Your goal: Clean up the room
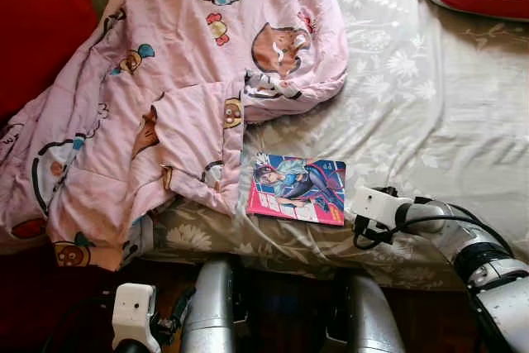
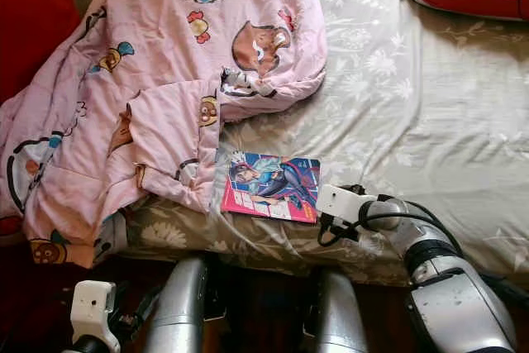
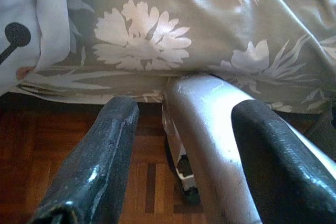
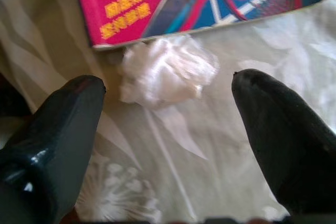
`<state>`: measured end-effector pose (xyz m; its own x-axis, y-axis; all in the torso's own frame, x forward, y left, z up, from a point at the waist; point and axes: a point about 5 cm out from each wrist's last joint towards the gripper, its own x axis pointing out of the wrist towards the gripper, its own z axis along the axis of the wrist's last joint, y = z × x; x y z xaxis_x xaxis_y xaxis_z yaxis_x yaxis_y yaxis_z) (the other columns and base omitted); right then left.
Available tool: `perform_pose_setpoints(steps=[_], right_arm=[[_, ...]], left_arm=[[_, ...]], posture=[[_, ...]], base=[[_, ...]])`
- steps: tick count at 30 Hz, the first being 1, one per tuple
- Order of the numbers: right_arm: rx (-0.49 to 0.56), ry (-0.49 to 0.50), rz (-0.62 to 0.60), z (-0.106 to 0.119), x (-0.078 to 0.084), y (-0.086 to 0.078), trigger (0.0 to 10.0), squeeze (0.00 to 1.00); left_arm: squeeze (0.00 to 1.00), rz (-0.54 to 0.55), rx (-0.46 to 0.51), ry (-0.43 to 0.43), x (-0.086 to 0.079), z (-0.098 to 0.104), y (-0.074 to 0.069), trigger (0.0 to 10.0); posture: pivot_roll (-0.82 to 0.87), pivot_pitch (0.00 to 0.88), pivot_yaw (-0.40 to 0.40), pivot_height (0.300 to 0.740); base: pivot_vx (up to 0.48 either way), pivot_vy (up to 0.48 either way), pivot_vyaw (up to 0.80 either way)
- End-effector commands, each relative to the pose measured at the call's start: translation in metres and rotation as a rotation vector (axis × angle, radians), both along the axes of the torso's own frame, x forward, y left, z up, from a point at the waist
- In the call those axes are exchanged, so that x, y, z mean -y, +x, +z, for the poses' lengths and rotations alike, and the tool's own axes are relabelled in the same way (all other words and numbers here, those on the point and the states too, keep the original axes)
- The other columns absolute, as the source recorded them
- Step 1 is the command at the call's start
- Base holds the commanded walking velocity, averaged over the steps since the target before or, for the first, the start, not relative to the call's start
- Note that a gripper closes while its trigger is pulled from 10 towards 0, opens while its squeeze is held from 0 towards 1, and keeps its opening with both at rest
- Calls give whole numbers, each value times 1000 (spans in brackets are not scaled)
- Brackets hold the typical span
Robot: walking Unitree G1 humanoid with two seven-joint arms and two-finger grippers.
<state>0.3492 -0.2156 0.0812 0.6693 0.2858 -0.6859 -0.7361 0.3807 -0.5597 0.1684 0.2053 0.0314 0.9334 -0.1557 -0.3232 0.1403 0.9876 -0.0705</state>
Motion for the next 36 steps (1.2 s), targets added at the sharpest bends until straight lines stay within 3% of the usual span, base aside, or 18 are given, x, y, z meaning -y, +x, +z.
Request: perform_pose_setpoints(steps=[1,8,28,29,30,31,36], right_arm=[[-42,-7,-10,-13,2,-9,10000,0],[-6,-60,-25,-15,2,-8,10000,0],[69,-93,-43,-10,2,-3,10000,0],[69,-94,-44,-10,2,-3,7216,0],[69,-94,-44,-10,2,-3,7216,0],[70,-96,-45,-10,2,-2,0,0],[74,-95,-43,-11,1,-3,0,0]], left_arm=[[0,5,-47,1,-4,-5,-11,10000],[0,6,-59,8,-6,-4,-17,10000],[0,5,-70,13,-8,-3,-18,10000],[0,7,-71,15,-9,-3,-18,10000],[0,7,-71,15,-9,-3,-18,10000],[0,9,-72,17,-10,-3,-19,10000],[0,12,-74,19,-10,-3,-20,10000]], posture=[[249,363,63,605],[255,377,73,605],[255,376,79,605],[258,377,80,605],[258,377,80,605],[258,377,80,605],[259,376,79,605]], base=[[0,0,0],[0,0,0],[0,0,0],[0,0,0],[0,0,0],[0,0,0],[0,0,0]])
